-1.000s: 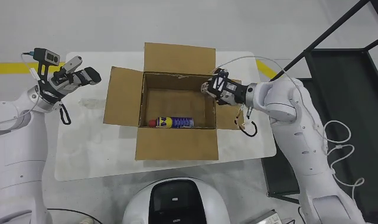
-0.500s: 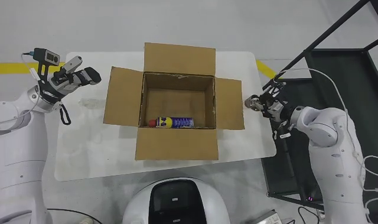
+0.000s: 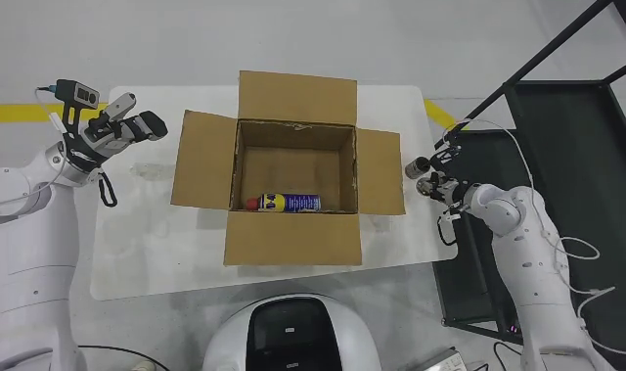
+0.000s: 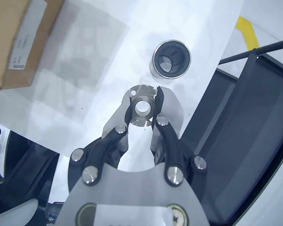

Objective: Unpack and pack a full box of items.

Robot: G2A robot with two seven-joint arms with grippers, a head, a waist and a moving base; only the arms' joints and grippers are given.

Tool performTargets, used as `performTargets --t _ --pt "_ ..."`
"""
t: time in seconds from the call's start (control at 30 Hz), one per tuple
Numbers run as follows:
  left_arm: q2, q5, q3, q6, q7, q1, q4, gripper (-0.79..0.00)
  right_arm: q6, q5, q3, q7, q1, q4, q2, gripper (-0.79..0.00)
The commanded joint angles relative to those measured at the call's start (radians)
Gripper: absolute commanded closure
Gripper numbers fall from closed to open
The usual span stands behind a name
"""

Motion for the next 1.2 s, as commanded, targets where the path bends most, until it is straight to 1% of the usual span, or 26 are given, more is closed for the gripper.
performTargets --t 0.0,0.17,0.3,0.33,0.37,0.4,0.43,0.47,0.53,0.57,0.73,0.9,1.07,1.17 --pt "0.000 0.000 0.000 0.000 0.000 0.000 0.000 -0.785 0.011 -0.013 -0.018 -0.015 0.021 0.046 -0.001 0.000" --pt "0.000 0.000 0.000 0.000 0.000 0.000 0.000 -0.785 0.031 -0.025 -0.038 -0.065 0.047 0.120 0.000 0.000" --pt "0.000 0.000 0.000 0.000 0.000 0.000 0.000 -0.785 0.024 -0.017 -0.056 -0.093 0.060 0.158 -0.001 0.000" --pt "0.000 0.000 0.000 0.000 0.000 0.000 0.000 -0.785 0.020 -0.013 -0.056 -0.100 0.059 0.156 0.000 -0.028" --pt "0.000 0.000 0.000 0.000 0.000 0.000 0.000 -0.785 0.018 -0.011 -0.054 -0.109 0.055 0.148 0.001 -0.308" --pt "0.000 0.000 0.000 0.000 0.000 0.000 0.000 -0.785 0.013 -0.008 -0.052 -0.117 0.049 0.141 0.002 -0.363" --pt "0.000 0.000 0.000 0.000 0.000 0.000 0.000 -0.785 0.010 -0.010 -0.049 -0.119 0.043 0.134 0.004 -0.369" --pt "0.000 0.000 0.000 0.000 0.000 0.000 0.000 -0.785 0.010 -0.010 -0.043 -0.119 0.038 0.124 0.006 -0.394" --pt "0.000 0.000 0.000 0.000 0.000 0.000 0.000 -0.785 0.006 -0.003 -0.029 -0.118 0.019 0.089 0.011 -0.711" --pt "0.000 0.000 0.000 0.000 0.000 0.000 0.000 -0.785 0.005 0.002 -0.019 -0.115 0.005 0.065 0.013 -0.785" --pt "0.000 0.000 0.000 0.000 0.000 0.000 0.000 -0.785 -0.009 0.035 0.047 -0.098 -0.082 -0.083 0.028 -0.785" --pt "0.000 0.000 0.000 0.000 0.000 0.000 0.000 -0.785 -0.048 0.116 0.109 -0.112 -0.163 -0.251 0.037 -0.785" --pt "0.000 0.000 0.000 0.000 0.000 0.000 0.000 -0.785 -0.113 0.167 0.126 -0.114 -0.194 -0.379 0.044 -0.785" --pt "0.000 0.000 0.000 0.000 0.000 0.000 0.000 -0.785 -0.167 0.187 0.116 -0.092 -0.198 -0.436 0.050 -0.785"
